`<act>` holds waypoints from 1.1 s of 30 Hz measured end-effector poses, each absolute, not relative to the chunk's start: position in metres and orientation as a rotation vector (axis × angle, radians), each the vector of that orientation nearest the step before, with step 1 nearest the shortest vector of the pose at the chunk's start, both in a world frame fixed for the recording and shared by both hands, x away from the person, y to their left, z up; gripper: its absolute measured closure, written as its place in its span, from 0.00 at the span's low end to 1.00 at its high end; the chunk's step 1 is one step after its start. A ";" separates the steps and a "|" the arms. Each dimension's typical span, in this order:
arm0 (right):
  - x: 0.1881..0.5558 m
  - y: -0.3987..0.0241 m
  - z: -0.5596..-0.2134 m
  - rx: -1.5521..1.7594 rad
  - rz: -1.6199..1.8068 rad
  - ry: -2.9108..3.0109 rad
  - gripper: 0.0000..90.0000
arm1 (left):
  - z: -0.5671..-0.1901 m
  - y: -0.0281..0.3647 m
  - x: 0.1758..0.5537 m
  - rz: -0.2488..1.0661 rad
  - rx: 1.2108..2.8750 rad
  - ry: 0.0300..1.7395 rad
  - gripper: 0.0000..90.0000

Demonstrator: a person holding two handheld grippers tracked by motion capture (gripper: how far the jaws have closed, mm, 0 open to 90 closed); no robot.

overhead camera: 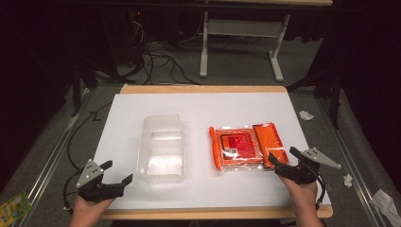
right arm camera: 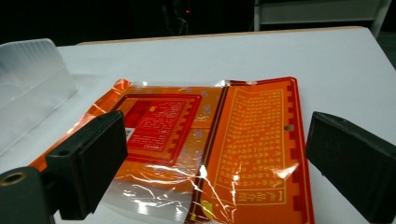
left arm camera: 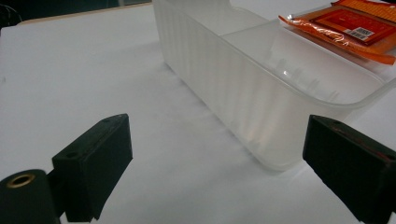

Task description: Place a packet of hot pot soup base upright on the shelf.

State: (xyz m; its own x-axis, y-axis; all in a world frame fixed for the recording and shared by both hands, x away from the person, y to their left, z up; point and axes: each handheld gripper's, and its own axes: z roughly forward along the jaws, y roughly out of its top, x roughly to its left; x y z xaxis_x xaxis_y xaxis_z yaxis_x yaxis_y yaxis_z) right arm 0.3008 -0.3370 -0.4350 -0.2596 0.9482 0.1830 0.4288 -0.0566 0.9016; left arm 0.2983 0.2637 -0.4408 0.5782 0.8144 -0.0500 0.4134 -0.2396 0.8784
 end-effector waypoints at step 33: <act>0.322 -0.365 -0.478 1.956 1.412 1.677 0.31 | -0.444 0.262 0.301 0.505 1.881 0.985 0.10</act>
